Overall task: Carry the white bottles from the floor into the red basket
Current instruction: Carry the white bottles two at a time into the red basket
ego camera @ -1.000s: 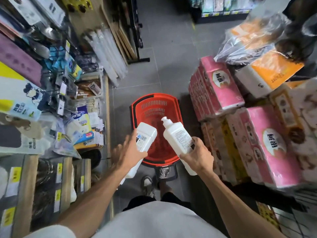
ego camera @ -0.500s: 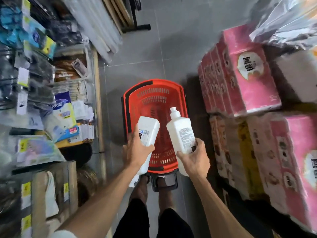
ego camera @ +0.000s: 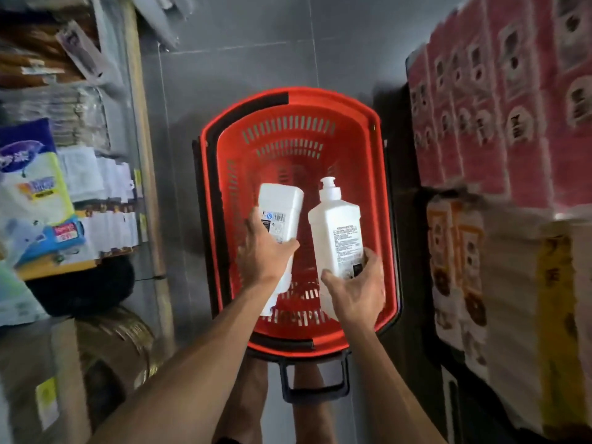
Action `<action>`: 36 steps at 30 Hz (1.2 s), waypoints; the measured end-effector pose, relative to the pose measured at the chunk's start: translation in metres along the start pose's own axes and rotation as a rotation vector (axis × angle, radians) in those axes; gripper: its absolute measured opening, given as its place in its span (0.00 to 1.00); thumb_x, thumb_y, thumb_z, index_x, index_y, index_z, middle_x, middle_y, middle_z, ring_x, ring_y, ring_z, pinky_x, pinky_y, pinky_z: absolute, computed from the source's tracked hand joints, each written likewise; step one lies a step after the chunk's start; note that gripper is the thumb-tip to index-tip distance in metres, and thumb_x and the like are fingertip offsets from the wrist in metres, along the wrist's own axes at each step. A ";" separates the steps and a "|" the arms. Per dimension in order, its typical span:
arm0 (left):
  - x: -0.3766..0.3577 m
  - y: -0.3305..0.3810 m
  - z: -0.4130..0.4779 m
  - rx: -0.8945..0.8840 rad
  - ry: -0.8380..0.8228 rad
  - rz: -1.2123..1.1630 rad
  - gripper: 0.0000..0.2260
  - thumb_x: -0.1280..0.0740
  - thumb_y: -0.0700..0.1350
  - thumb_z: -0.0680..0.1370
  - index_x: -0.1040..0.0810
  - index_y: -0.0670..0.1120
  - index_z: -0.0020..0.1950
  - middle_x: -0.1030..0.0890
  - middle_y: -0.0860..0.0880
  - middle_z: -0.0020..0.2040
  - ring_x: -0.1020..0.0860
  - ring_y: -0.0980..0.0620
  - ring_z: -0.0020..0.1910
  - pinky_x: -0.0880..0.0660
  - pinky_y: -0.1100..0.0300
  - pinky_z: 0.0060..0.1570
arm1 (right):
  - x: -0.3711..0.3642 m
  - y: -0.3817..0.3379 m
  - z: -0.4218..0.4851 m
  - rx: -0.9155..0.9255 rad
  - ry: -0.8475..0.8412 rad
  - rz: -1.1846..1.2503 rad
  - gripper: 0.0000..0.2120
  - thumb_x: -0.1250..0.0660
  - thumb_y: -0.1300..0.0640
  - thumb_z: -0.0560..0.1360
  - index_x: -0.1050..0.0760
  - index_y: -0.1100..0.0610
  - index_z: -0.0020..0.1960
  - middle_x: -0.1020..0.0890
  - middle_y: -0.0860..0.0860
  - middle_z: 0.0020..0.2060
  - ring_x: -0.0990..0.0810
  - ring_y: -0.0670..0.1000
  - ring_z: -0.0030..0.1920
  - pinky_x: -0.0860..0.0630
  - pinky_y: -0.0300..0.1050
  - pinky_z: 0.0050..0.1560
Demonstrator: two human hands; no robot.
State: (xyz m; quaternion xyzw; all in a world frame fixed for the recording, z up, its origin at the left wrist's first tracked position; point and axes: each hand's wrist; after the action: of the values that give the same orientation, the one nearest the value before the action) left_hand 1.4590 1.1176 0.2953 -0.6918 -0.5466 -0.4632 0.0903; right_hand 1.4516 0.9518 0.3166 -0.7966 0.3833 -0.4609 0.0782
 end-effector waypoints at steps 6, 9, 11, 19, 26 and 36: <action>-0.061 -0.031 0.052 0.025 -0.015 0.025 0.44 0.23 0.54 0.66 0.42 0.50 0.77 0.27 0.47 0.69 0.23 0.40 0.62 0.28 0.49 0.55 | -0.066 0.027 0.060 -0.080 -0.021 -0.036 0.39 0.23 0.44 0.62 0.38 0.45 0.68 0.20 0.45 0.52 0.18 0.51 0.52 0.20 0.56 0.55; -0.093 -0.044 0.073 0.056 -0.008 0.032 0.43 0.23 0.52 0.66 0.41 0.50 0.76 0.28 0.47 0.69 0.24 0.37 0.60 0.29 0.48 0.54 | -0.093 0.038 0.088 -0.105 -0.012 -0.052 0.39 0.26 0.42 0.60 0.38 0.46 0.67 0.20 0.46 0.53 0.18 0.53 0.54 0.22 0.58 0.58; -0.116 -0.051 0.085 0.076 -0.013 0.030 0.43 0.23 0.51 0.66 0.41 0.51 0.76 0.28 0.47 0.69 0.24 0.37 0.61 0.29 0.47 0.56 | -0.110 0.046 0.106 -0.123 -0.001 -0.063 0.39 0.25 0.44 0.62 0.37 0.48 0.68 0.20 0.48 0.56 0.19 0.55 0.56 0.23 0.57 0.59; -0.190 -0.081 0.131 0.108 0.000 -0.033 0.42 0.23 0.50 0.66 0.41 0.51 0.76 0.30 0.50 0.70 0.24 0.38 0.62 0.31 0.46 0.59 | -0.179 0.081 0.165 -0.181 -0.005 0.014 0.43 0.27 0.40 0.60 0.37 0.46 0.71 0.20 0.51 0.61 0.20 0.57 0.61 0.23 0.59 0.61; -0.236 -0.114 0.167 0.180 0.084 -0.145 0.43 0.21 0.50 0.63 0.37 0.48 0.73 0.26 0.47 0.66 0.26 0.42 0.65 0.30 0.47 0.62 | -0.230 0.109 0.200 -0.202 -0.012 -0.040 0.44 0.22 0.45 0.63 0.37 0.51 0.75 0.22 0.55 0.65 0.23 0.60 0.64 0.26 0.54 0.63; -0.291 -0.146 0.212 0.136 0.102 -0.298 0.43 0.26 0.54 0.60 0.41 0.51 0.72 0.22 0.44 0.60 0.21 0.40 0.55 0.24 0.43 0.53 | -0.294 0.142 0.234 -0.133 0.088 -0.007 0.45 0.23 0.42 0.60 0.38 0.48 0.72 0.19 0.55 0.60 0.19 0.60 0.57 0.21 0.56 0.56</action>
State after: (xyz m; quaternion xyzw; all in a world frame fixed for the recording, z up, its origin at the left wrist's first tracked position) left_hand 1.4588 1.1115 -0.0932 -0.5710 -0.6680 -0.4678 0.0946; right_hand 1.4780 0.9999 -0.0812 -0.7804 0.4133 -0.4692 0.0069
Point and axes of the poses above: each hand's wrist, its own z-axis towards the middle knuckle, its own x-axis out of the back of the hand, y = z × x
